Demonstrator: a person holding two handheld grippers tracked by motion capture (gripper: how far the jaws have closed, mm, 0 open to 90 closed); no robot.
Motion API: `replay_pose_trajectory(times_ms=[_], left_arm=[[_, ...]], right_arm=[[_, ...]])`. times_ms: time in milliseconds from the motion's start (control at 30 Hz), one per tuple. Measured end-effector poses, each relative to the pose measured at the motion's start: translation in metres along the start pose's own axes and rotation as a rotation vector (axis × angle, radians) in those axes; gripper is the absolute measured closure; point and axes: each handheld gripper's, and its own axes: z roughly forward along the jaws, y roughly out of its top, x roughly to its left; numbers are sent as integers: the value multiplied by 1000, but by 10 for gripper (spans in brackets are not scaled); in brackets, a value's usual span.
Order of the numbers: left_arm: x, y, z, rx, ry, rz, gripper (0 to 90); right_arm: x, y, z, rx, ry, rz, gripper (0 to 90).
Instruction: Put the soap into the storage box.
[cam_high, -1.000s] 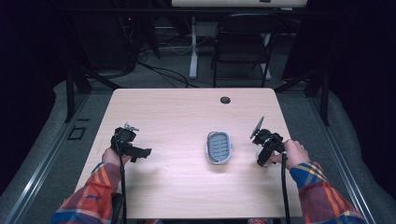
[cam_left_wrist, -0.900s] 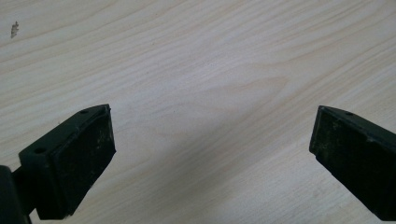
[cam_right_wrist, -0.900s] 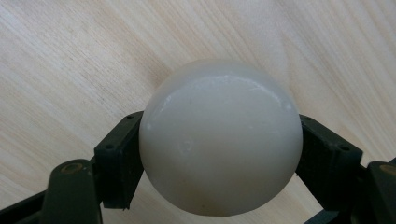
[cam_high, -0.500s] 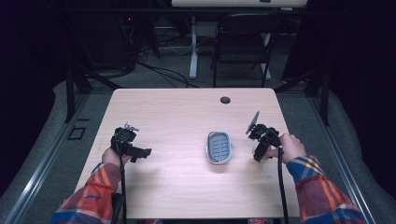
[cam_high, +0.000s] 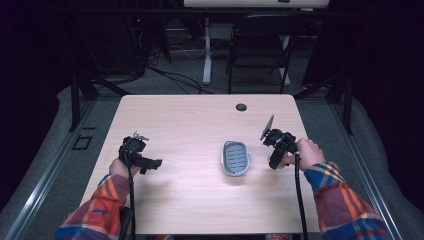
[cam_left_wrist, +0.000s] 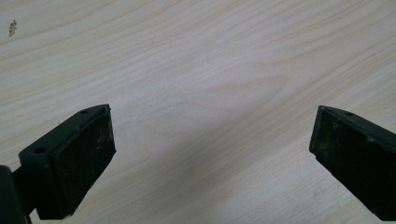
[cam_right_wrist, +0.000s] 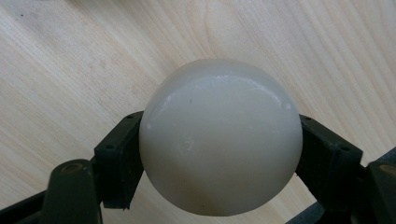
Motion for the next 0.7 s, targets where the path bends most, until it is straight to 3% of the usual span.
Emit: replay_pose_trajectory(times_ms=[700], left_arm=[[0,0,0,0,-1,1,1]], right_arm=[[-1,16,-23,-21,-20,-18,244]])
